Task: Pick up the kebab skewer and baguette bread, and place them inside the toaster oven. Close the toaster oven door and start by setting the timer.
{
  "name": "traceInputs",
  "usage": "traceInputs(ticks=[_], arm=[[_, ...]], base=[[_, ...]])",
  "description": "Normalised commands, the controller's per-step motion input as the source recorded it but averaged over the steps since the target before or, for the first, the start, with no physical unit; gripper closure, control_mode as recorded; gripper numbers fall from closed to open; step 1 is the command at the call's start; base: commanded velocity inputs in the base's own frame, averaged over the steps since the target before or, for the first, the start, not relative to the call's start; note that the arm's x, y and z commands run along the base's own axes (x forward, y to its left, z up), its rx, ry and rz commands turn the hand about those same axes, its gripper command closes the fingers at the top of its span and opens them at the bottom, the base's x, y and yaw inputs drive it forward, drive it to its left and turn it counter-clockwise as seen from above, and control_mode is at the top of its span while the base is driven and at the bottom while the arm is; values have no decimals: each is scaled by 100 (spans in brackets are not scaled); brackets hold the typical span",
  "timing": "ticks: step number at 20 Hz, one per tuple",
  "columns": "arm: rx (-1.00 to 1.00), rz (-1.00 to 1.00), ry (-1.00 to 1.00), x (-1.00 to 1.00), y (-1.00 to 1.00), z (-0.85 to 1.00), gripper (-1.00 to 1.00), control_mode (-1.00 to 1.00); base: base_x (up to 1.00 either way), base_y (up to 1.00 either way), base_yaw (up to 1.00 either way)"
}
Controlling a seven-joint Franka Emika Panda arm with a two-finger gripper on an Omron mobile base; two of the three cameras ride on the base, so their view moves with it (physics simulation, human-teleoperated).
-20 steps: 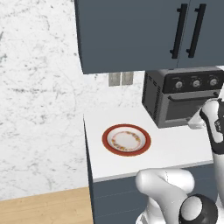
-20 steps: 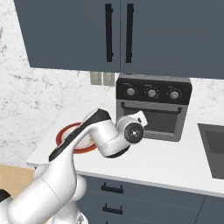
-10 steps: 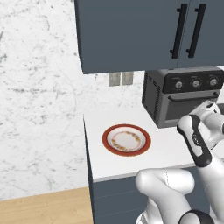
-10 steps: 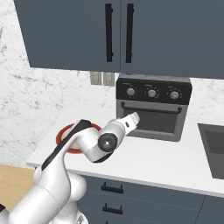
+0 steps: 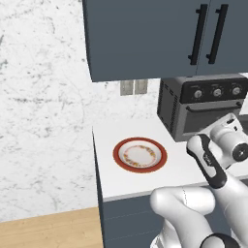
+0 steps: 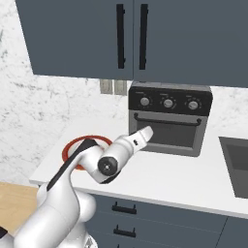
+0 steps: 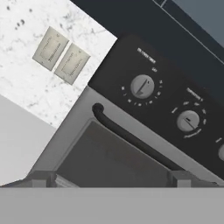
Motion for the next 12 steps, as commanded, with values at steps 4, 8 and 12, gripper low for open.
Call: traceInputs(ticks=[4, 8, 12], arm=[[-2, -7, -6, 0, -13, 30, -100, -100], [0, -2, -2, 0, -15, 33, -100, -100], [0, 0, 0, 1, -4, 12, -100, -100]], base=[[0, 0, 0], [0, 0, 0], [0, 0, 0]])
